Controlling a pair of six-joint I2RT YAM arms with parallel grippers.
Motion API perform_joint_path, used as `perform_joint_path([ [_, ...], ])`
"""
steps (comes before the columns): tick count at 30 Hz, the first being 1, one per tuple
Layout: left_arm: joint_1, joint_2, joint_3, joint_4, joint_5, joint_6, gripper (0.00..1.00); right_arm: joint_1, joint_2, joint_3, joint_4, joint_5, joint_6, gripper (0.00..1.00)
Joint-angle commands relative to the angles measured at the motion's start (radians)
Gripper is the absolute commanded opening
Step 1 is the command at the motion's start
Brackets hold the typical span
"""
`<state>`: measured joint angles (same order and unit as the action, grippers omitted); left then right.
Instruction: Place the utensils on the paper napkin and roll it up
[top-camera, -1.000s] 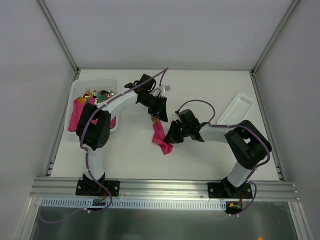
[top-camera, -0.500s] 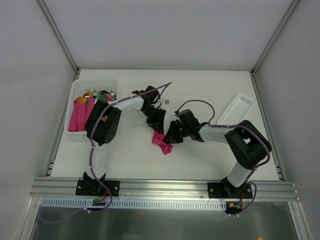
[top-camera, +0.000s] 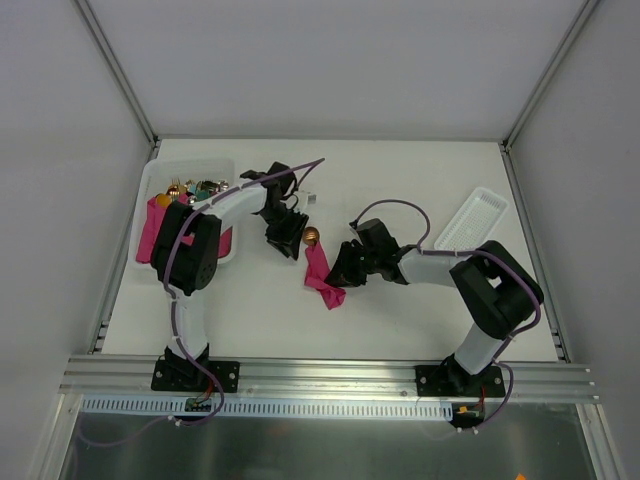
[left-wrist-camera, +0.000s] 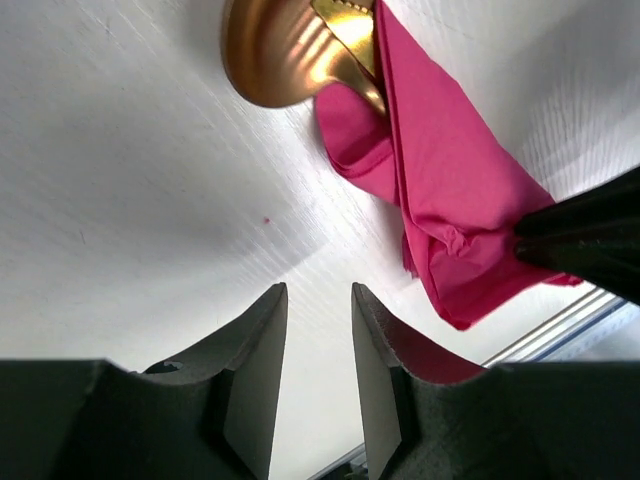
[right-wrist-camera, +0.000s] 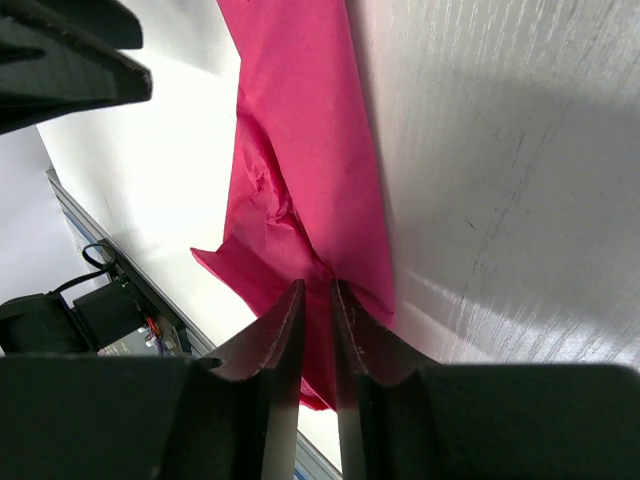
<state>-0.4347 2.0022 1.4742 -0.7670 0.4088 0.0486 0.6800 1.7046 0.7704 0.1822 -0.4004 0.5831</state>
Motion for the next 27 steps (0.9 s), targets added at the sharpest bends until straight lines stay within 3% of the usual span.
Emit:
perform_joint_path([
  [1,0.002,-0.103,0.037,-0.054,0.089,0.073,0.33,0.004,0.030,-0.062,-0.178,0.136,-0.063,0.21],
  [4,-0.012,-0.117,0.086,-0.052,0.236,0.039,0.32,0.003,0.029,-0.062,-0.178,0.138,-0.066,0.21],
  [12,-0.124,-0.024,0.077,0.001,0.324,-0.046,0.31,0.003,0.035,-0.062,-0.178,0.140,-0.069,0.21],
  [19,-0.124,0.079,0.071,0.028,0.306,-0.092,0.31,0.003,0.030,-0.071,-0.175,0.143,-0.069,0.22],
  [27,-0.115,0.078,-0.018,0.020,0.191,-0.058,0.30,0.001,0.032,-0.075,-0.164,0.138,-0.068,0.24],
])
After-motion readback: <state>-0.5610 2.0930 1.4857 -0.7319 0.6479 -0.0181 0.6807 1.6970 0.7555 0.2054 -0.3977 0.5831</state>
